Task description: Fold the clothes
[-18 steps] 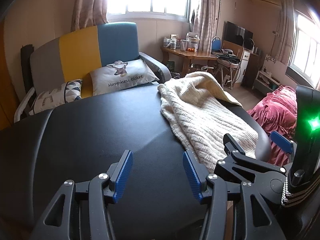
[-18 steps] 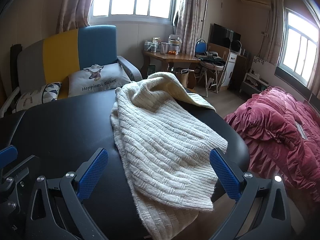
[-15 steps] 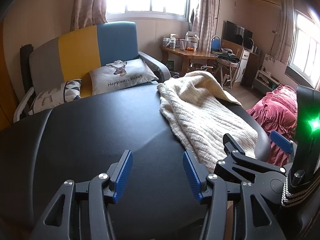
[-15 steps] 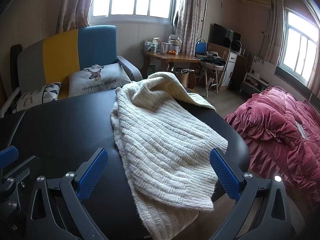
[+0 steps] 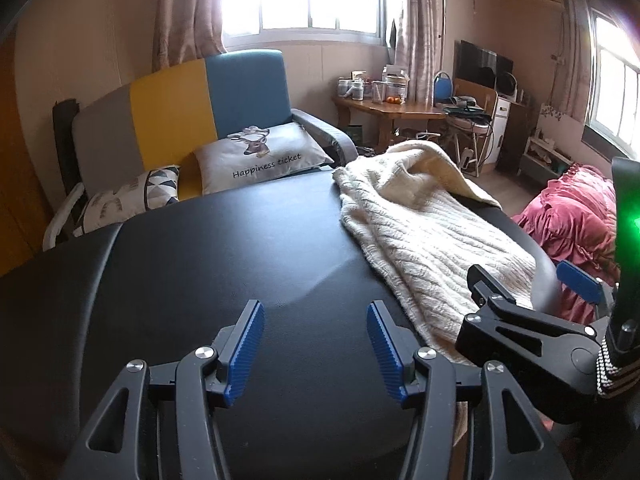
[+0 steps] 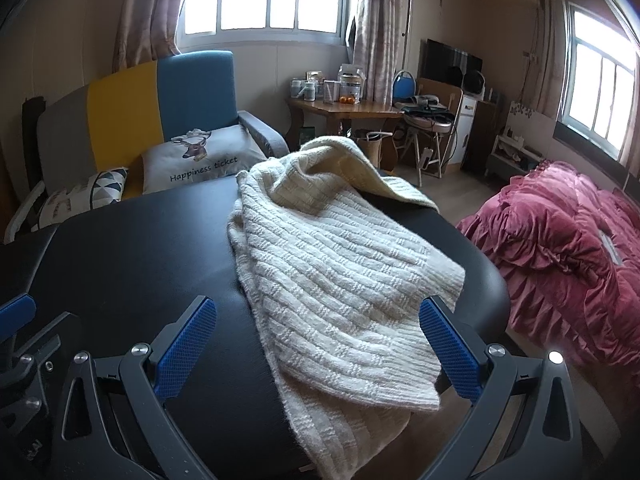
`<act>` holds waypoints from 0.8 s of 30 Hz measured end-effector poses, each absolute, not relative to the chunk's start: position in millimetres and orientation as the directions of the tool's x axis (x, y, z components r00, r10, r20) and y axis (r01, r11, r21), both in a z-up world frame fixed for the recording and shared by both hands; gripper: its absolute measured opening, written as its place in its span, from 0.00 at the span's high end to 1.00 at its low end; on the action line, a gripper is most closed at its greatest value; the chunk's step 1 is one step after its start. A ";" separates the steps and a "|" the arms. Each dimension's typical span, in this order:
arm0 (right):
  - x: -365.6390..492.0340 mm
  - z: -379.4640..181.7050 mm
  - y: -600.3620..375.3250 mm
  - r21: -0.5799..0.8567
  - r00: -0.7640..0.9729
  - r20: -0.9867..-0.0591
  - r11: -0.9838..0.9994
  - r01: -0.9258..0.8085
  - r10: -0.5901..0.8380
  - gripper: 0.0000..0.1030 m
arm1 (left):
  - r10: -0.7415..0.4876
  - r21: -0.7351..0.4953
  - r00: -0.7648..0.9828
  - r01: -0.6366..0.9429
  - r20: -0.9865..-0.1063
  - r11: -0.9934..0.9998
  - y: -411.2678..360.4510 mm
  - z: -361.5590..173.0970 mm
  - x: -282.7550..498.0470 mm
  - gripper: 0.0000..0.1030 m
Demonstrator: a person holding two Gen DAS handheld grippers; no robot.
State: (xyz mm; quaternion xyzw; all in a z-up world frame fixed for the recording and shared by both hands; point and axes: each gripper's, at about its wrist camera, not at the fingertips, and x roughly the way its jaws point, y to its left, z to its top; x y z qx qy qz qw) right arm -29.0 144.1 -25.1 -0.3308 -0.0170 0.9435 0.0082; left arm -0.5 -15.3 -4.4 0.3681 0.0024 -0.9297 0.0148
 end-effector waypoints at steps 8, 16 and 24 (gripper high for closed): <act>-24.6 -27.4 143.5 -0.013 -0.773 -0.635 -1.000 0.020 -0.007 0.00 | -0.018 -0.018 -0.709 0.042 -0.705 -0.999 -24.0 -8.9 1.9 0.47; -21.8 -25.2 144.2 0.045 -0.772 -0.633 -0.998 0.041 -0.060 0.00 | -0.023 -0.022 -0.705 0.054 -0.709 -0.998 -30.5 -10.0 5.8 0.47; -21.0 -25.5 142.4 0.084 -0.760 -0.642 -0.995 0.055 -0.096 0.00 | -0.045 -0.001 -0.718 0.064 -0.695 -0.998 -34.7 -5.1 11.2 0.47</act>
